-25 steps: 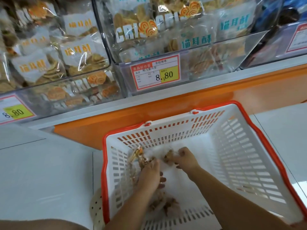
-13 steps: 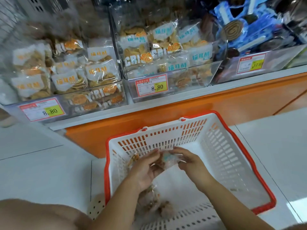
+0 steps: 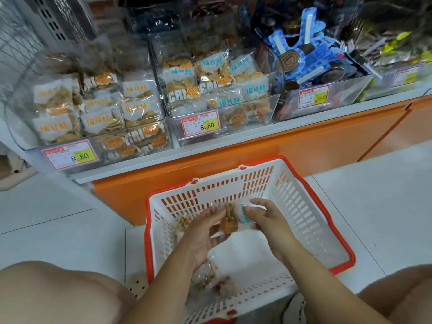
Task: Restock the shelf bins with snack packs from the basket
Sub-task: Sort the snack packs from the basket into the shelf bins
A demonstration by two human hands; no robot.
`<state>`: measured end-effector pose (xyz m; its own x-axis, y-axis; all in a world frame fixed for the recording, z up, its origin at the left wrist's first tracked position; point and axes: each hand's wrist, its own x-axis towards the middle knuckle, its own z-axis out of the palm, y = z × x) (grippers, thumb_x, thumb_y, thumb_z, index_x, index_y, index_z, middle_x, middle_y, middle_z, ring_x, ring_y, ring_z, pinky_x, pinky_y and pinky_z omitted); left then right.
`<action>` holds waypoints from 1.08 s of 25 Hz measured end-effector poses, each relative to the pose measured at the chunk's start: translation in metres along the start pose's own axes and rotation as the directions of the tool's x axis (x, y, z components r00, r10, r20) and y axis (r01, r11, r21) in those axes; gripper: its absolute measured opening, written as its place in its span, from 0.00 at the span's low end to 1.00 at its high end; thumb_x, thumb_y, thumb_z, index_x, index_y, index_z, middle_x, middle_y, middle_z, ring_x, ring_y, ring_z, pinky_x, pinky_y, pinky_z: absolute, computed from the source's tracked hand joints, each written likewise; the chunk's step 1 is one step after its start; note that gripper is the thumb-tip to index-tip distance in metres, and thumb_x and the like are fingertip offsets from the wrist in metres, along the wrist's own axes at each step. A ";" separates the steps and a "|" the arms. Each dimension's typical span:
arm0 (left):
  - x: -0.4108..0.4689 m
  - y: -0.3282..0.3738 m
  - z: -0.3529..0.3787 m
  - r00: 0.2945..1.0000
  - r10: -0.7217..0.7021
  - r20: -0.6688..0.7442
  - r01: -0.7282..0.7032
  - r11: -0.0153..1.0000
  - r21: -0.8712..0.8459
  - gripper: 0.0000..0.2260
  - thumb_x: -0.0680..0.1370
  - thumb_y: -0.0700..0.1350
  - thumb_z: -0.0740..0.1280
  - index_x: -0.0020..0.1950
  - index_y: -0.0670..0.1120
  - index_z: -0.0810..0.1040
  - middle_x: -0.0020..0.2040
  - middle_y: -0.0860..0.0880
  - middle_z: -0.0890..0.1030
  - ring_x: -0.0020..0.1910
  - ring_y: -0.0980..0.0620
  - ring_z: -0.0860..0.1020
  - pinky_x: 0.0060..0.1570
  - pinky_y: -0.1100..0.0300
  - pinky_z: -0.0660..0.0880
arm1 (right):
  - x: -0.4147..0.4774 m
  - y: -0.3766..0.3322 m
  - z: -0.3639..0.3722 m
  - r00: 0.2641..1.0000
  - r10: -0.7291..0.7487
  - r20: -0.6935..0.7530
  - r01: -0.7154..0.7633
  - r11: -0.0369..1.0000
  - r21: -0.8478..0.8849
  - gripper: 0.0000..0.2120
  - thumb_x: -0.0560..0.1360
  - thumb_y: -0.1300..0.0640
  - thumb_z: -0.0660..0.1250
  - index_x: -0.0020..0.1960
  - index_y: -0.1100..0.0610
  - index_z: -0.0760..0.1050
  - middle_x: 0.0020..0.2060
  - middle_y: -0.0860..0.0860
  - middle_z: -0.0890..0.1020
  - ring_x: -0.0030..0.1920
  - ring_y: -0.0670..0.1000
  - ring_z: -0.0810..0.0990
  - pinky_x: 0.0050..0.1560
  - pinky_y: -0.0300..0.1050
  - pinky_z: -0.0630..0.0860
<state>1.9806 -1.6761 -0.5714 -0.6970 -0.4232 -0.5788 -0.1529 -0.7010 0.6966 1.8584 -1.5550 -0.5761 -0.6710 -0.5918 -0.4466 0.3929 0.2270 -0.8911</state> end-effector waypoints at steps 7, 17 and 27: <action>-0.005 -0.010 0.000 0.998 0.028 -0.063 -0.035 0.993 -0.116 0.16 0.75 0.33 0.69 0.62 0.44 0.77 0.56 0.42 0.83 0.54 0.41 0.83 0.47 0.50 0.82 | -0.008 -0.005 0.002 0.994 -0.032 0.101 0.027 0.998 0.050 0.11 0.79 0.53 0.65 0.61 0.51 0.75 0.53 0.50 0.84 0.54 0.52 0.83 0.58 0.50 0.80; -0.004 -0.015 0.004 0.999 0.032 -0.037 -0.036 0.993 -0.112 0.19 0.76 0.33 0.68 0.66 0.47 0.76 0.60 0.44 0.82 0.56 0.42 0.82 0.48 0.50 0.81 | -0.010 -0.003 0.002 0.995 -0.027 0.096 0.022 0.999 0.049 0.14 0.78 0.60 0.66 0.63 0.51 0.77 0.52 0.48 0.85 0.54 0.50 0.83 0.57 0.48 0.79; -0.026 0.042 0.054 0.907 0.395 -0.146 -0.345 0.895 0.282 0.09 0.76 0.43 0.71 0.55 0.54 0.81 0.51 0.55 0.84 0.50 0.55 0.84 0.45 0.61 0.81 | -0.019 -0.059 0.030 0.971 -0.210 -0.112 0.226 0.962 0.156 0.17 0.71 0.65 0.73 0.56 0.54 0.72 0.47 0.55 0.85 0.49 0.55 0.84 0.52 0.49 0.80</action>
<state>1.9542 -1.6633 -0.5042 -0.5901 -0.7448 -0.3115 -0.0939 -0.3199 0.9428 1.8669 -1.5804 -0.5124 -0.8048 -0.5358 -0.2553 0.3240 -0.0362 -0.9454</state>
